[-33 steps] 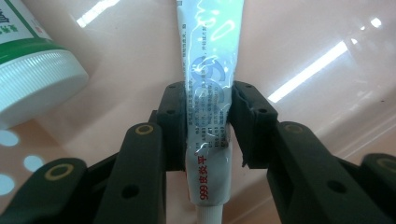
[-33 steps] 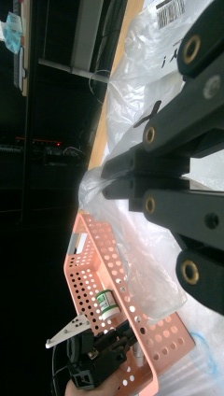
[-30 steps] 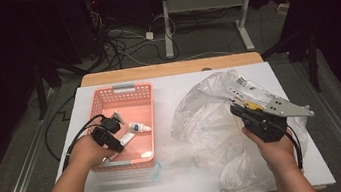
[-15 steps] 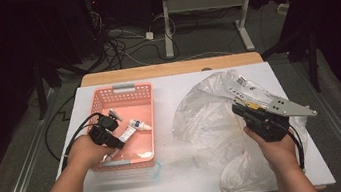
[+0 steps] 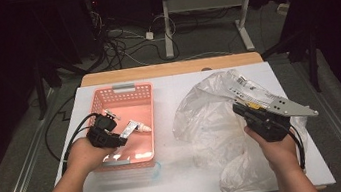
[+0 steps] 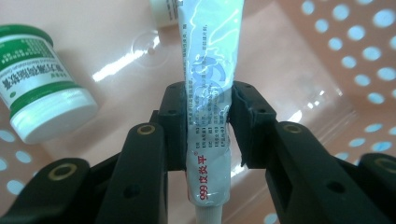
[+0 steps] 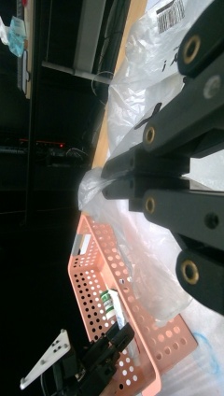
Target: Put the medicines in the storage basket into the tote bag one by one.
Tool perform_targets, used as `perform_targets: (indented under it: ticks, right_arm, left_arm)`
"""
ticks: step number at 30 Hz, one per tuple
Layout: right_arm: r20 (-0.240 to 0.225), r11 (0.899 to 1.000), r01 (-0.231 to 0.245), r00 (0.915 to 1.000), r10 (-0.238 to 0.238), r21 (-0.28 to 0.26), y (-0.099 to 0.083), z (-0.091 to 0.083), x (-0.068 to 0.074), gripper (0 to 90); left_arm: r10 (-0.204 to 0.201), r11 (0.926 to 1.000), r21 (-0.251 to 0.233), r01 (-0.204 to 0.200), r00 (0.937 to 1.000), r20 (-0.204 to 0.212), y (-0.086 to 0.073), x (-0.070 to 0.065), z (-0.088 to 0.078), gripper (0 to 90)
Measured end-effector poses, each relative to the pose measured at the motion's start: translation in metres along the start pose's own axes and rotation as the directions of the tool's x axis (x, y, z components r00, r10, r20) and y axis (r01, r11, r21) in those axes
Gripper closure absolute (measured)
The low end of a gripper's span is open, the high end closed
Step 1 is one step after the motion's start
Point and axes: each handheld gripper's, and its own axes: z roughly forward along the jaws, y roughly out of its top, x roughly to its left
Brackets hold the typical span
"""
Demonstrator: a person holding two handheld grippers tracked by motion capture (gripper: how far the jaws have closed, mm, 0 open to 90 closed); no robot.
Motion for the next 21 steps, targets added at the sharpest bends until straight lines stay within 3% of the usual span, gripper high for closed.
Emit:
perform_targets:
  ticks: [6, 11, 19, 21]
  right_arm:
    - [0.001, 1.0, -0.003, 1.0, 0.003, -0.002, 0.0, 0.0, 0.001, 90.0]
    - [0.002, 1.0, -0.002, 1.0, 0.002, -0.002, 0.0, -0.001, 0.001, 90.0]
    - [0.004, 1.0, -0.004, 1.0, 0.004, -0.001, 0.001, -0.001, 0.0, 90.0]
    - [0.004, 1.0, 0.0, 1.0, 0.0, -0.002, 0.001, -0.001, 0.001, 90.0]
  left_arm:
    - [-0.008, 0.9979, -0.064, 0.009, 0.9999, 0.013, -0.006, -0.001, -0.004, 66.5]
    - [-0.014, 0.9913, -0.131, 0.017, 0.9996, 0.024, -0.013, -0.002, -0.01, 66.4]
    - [-0.02, 0.9605, -0.277, 0.031, 0.9989, 0.042, -0.03, -0.006, -0.02, 66.4]
    - [-0.022, 0.953, -0.302, 0.028, 0.9995, 0.023, -0.033, -0.008, -0.021, 66.4]
